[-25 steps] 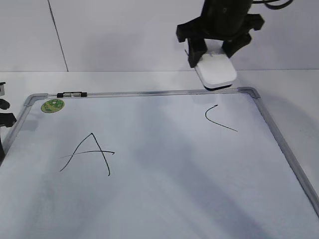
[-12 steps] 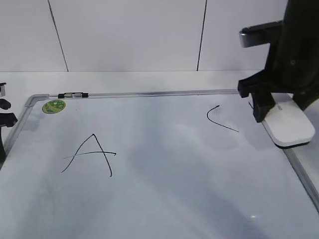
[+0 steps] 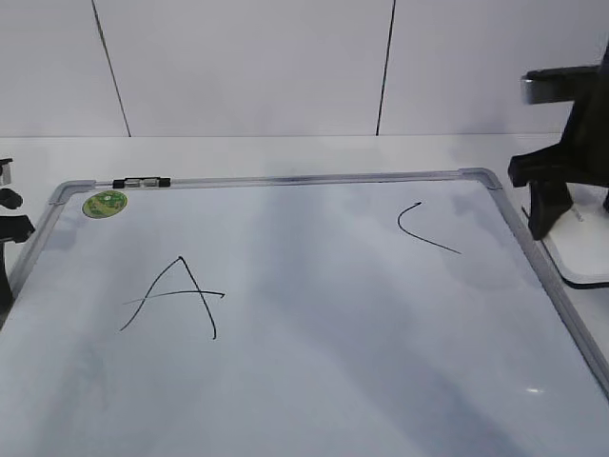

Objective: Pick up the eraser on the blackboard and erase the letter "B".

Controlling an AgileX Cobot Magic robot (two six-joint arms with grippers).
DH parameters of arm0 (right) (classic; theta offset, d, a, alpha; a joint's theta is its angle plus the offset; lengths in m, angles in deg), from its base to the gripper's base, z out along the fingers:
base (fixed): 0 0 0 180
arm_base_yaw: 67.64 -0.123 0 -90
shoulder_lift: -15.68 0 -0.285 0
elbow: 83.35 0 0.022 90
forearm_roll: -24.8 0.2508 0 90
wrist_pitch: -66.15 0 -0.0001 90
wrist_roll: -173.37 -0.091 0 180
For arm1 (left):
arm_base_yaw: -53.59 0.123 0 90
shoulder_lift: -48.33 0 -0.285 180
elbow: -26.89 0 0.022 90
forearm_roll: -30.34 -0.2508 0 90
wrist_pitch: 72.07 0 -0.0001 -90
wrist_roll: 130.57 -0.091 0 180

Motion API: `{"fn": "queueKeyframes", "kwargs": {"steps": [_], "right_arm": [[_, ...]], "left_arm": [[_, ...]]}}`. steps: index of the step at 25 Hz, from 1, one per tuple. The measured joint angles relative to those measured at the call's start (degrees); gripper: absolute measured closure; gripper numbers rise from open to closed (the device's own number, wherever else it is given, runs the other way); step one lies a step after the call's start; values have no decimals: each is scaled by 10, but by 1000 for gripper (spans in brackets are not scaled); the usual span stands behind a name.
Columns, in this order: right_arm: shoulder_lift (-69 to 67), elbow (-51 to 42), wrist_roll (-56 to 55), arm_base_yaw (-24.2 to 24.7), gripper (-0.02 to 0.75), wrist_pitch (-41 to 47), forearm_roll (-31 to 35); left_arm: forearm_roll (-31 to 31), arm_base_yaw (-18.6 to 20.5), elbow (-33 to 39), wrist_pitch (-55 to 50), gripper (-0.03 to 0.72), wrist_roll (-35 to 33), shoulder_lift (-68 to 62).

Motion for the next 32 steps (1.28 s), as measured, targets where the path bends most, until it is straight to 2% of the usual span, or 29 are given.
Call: {"fn": "queueKeyframes", "kwargs": {"steps": [6, 18, 32], "right_arm": [[-44, 0, 45, 6, 197, -59, 42], [-95, 0, 59, 6, 197, -107, 39], [-121, 1, 63, 6, 197, -118, 37]], "left_arm": [[5, 0, 0, -4, 666, -1, -2], [7, 0, 0, -6, 666, -1, -2], [8, 0, 0, -6, 666, -1, -2]]}}
